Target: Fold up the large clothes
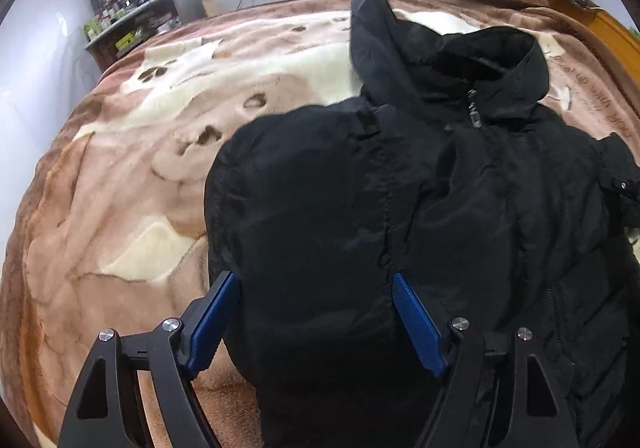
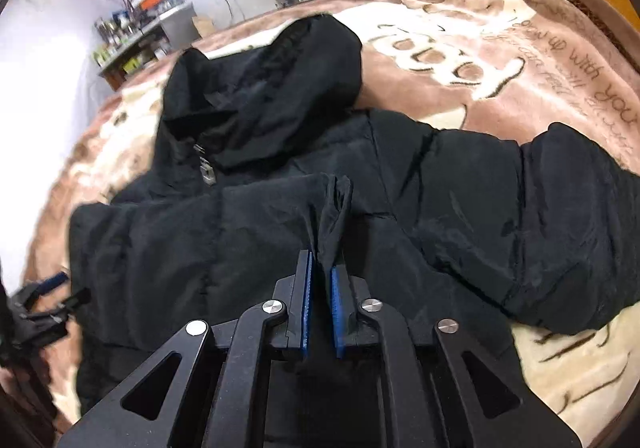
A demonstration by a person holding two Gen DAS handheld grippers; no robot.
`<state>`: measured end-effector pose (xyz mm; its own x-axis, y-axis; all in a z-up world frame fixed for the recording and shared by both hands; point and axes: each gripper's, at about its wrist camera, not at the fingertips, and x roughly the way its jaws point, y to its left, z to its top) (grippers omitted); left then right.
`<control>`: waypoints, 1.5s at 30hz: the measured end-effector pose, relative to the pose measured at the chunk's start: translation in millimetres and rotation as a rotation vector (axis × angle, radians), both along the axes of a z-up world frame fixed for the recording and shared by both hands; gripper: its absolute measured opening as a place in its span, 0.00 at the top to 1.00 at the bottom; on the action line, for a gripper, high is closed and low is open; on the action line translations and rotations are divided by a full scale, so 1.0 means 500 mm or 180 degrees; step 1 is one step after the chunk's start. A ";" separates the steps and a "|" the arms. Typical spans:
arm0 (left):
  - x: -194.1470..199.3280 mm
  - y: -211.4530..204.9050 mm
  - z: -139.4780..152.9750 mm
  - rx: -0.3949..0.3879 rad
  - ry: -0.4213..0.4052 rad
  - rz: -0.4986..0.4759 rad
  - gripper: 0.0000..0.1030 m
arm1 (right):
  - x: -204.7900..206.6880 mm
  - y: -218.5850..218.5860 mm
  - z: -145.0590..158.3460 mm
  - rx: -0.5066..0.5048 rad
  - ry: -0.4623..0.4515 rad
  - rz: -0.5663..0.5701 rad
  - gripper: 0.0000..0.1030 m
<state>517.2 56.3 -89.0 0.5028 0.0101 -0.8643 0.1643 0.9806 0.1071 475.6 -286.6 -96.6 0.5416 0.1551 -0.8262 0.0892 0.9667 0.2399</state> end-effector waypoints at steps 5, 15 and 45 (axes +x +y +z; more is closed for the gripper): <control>0.006 0.014 -0.029 0.0147 0.0053 0.0099 0.23 | 0.009 0.005 -0.031 -0.0236 0.0058 0.0026 0.79; -0.058 -0.005 0.063 -0.0378 -0.0309 -0.0007 0.23 | -0.071 -0.107 0.049 -0.0057 -0.0309 -0.0362 0.31; -0.146 -0.395 0.076 -0.0712 -0.0219 -0.1036 0.23 | -0.352 -0.742 -0.060 0.0146 0.0004 -0.2700 0.25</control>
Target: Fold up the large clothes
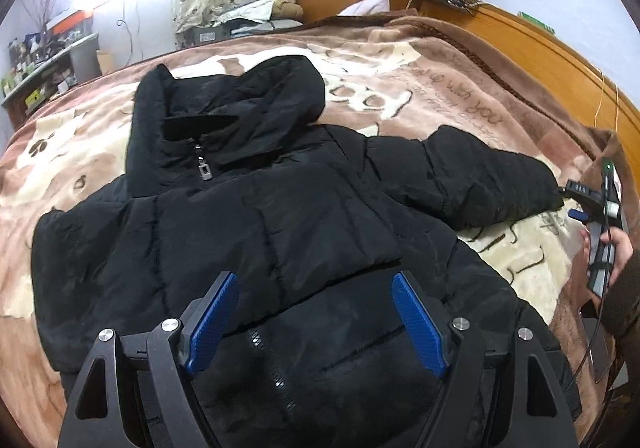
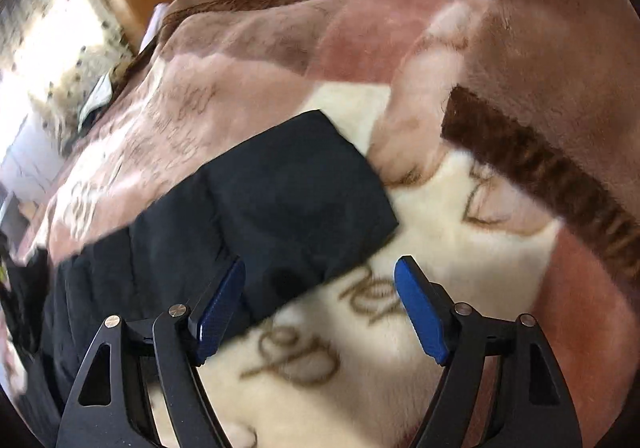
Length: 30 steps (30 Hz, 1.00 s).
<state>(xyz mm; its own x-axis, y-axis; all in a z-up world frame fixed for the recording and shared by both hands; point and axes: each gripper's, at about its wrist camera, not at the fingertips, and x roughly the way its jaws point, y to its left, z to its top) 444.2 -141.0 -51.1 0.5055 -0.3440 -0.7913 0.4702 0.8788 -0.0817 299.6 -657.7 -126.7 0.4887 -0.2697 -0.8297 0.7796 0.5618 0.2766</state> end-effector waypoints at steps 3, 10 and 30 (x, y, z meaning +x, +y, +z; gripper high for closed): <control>0.013 -0.005 -0.018 -0.0016 0.0120 0.0058 0.23 | 0.002 -0.041 -0.037 0.0285 -0.0010 -0.0274 0.25; 0.017 -0.009 -0.038 0.0079 0.0141 0.0036 0.23 | 0.035 -0.051 -0.046 0.0469 -0.0296 -0.0270 0.37; -0.017 0.120 0.043 -0.0266 0.0069 0.0248 0.23 | 0.096 0.218 0.317 -0.0224 -0.1468 0.1216 0.93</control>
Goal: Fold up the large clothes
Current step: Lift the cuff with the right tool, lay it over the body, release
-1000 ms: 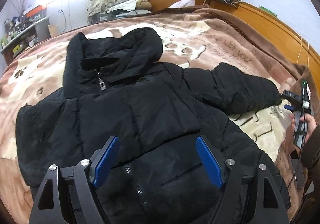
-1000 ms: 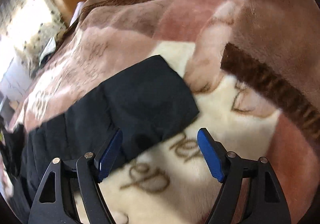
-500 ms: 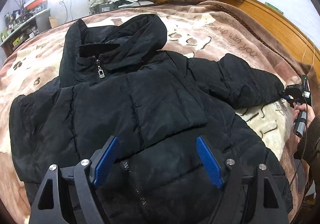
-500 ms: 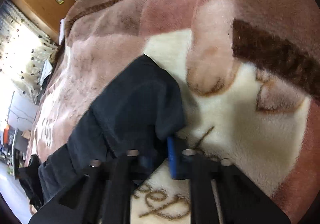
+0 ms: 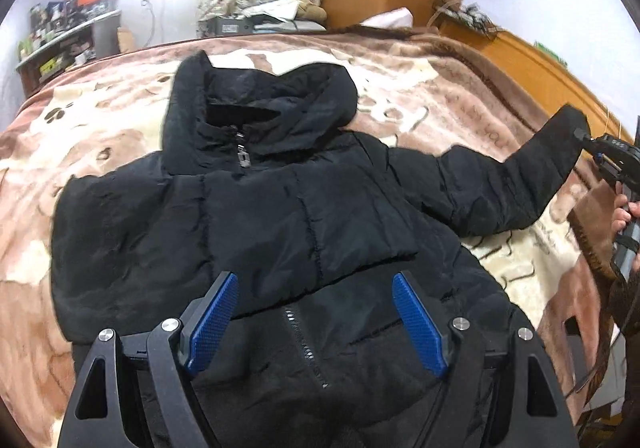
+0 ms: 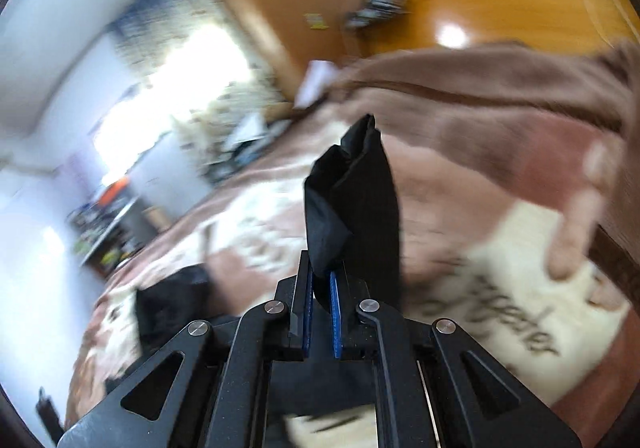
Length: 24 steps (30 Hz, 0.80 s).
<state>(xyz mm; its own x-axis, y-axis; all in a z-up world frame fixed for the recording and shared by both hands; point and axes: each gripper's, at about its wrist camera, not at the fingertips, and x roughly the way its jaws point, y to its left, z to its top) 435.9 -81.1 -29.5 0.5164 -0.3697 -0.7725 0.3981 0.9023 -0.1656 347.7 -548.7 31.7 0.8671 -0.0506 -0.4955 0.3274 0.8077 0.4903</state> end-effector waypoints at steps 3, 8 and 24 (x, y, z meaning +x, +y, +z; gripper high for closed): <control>-0.006 0.035 0.021 -0.0028 -0.0074 0.0066 0.23 | 0.027 0.084 0.042 -0.0096 -0.0083 0.0360 0.93; -0.007 0.083 0.030 -0.0081 -0.0062 0.0177 0.23 | 0.077 0.249 0.074 -0.0366 -0.0060 0.0925 0.93; 0.001 0.245 -0.007 -0.0211 0.0034 0.0546 0.23 | 0.206 0.626 -0.016 -0.0180 0.0006 0.2256 0.93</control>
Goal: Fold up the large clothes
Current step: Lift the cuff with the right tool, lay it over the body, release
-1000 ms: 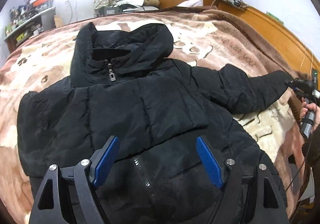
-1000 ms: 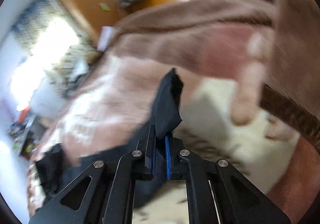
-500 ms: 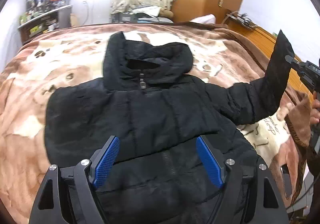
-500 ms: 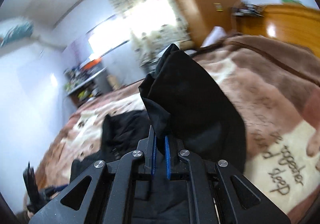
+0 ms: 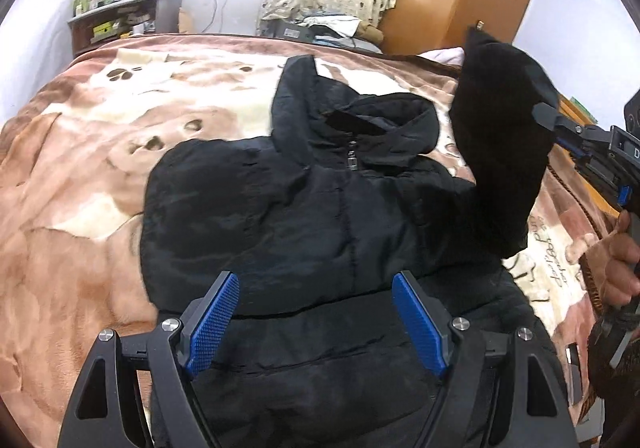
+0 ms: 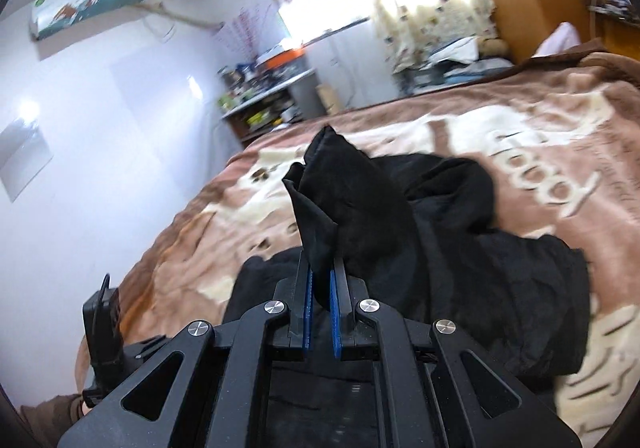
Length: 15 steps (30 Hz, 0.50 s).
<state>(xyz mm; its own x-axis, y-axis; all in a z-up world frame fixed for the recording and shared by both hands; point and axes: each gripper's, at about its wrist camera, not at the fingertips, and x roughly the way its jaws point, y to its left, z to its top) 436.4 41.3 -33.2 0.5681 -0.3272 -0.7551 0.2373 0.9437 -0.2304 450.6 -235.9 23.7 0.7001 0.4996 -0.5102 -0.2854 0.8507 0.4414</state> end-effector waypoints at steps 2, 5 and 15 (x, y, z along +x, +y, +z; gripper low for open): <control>0.000 0.014 -0.008 -0.0006 0.0009 0.0039 0.23 | 0.019 0.041 -0.025 0.0044 0.0106 0.0114 0.93; 0.000 0.031 -0.018 0.0019 0.0003 0.0065 0.23 | 0.019 0.093 -0.051 0.0017 0.0185 0.0223 0.93; 0.008 0.095 -0.047 -0.0066 0.0061 0.0260 0.23 | 0.030 0.221 -0.119 0.0049 0.0402 0.0514 0.93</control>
